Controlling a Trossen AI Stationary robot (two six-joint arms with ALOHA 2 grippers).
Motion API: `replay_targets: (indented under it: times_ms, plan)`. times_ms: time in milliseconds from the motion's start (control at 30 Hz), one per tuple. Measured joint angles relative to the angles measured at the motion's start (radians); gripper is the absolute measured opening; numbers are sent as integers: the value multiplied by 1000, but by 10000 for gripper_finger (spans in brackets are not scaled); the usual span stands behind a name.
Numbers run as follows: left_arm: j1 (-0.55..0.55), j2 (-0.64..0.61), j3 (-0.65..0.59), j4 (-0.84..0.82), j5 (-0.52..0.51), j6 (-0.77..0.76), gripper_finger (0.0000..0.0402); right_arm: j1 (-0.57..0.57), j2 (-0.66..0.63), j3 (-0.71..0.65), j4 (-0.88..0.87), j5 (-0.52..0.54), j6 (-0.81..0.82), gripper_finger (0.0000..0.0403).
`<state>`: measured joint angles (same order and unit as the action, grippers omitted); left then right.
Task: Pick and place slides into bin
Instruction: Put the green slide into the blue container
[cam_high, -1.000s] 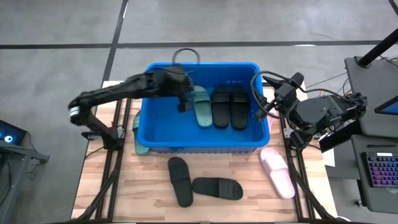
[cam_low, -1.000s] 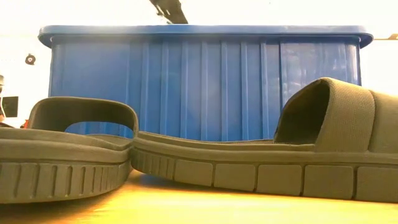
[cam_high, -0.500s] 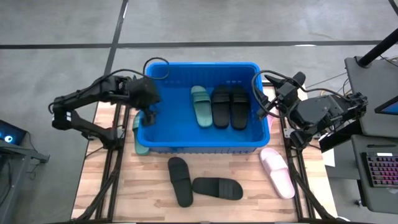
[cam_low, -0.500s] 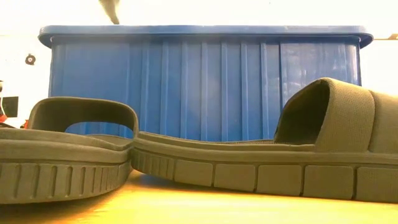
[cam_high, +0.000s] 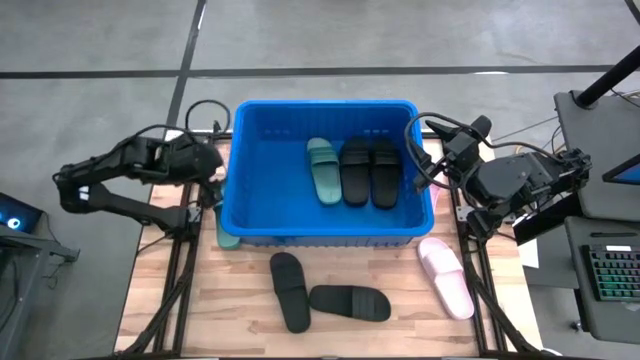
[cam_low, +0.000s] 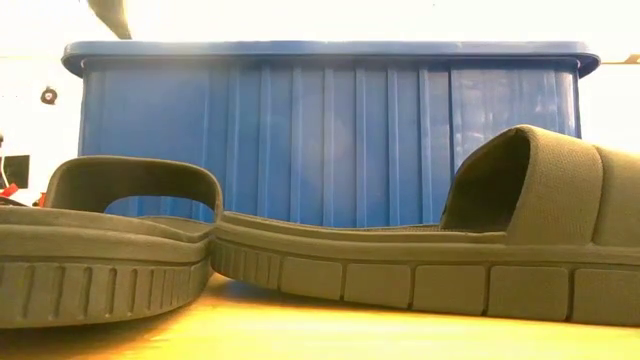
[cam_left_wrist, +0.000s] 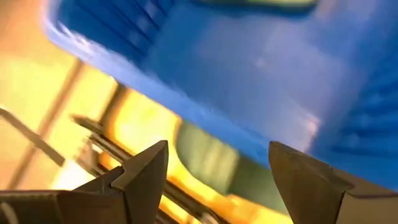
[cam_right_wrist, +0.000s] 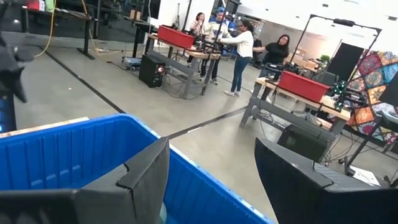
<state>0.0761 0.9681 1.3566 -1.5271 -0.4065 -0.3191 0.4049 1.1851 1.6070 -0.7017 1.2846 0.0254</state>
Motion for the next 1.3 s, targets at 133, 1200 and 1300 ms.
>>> replay_targets:
  times_ms: [133,1200,1300]
  plan:
    - [-13,-52,-141,-1,122,-70,260,0,0,0,0,0,0,226]
    - [-53,-283,-683,217,137,-200,260,0,0,-1,2,2,27,226]
    - [-52,-260,-688,237,107,-234,260,0,0,-1,3,2,27,226]
